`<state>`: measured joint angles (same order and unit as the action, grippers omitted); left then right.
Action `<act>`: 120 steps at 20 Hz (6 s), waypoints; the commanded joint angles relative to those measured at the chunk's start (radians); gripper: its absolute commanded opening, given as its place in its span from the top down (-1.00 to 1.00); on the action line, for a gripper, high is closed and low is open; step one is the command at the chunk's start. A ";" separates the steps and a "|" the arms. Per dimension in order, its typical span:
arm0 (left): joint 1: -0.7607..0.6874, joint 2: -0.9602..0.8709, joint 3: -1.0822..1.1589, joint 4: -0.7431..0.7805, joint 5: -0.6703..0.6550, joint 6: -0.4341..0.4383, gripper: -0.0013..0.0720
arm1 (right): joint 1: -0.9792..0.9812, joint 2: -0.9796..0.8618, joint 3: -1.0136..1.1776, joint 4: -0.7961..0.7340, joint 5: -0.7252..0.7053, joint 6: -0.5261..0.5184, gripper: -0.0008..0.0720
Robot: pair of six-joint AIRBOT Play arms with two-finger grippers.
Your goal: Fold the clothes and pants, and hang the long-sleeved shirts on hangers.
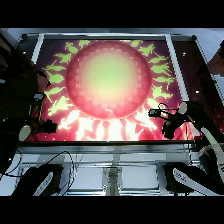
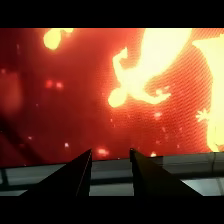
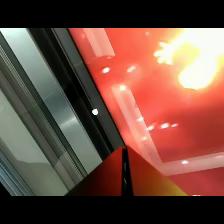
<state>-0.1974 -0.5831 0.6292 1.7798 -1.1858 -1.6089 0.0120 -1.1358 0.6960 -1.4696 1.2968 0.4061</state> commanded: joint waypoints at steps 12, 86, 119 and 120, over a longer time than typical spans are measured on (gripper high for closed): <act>0.000 -0.002 0.000 0.004 0.002 0.000 0.06 | 0.002 0.000 0.001 0.910 -0.051 0.240 0.93; 1.163 -1.073 0.859 -0.488 -0.019 0.447 -0.55 | 0.003 0.000 0.000 0.890 -0.242 0.600 0.93; 0.660 -0.819 1.045 -0.839 -0.394 0.485 0.76 | 0.003 0.000 0.000 0.891 -0.142 0.589 0.64; 0.561 -0.815 1.074 -0.838 -0.430 0.477 0.75 | 0.003 0.000 0.000 0.891 -0.107 0.536 0.60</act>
<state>0.5785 -1.4246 1.6222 0.9840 -1.4513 -1.1072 0.0147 -1.1358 0.6960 -0.5804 1.1084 1.0042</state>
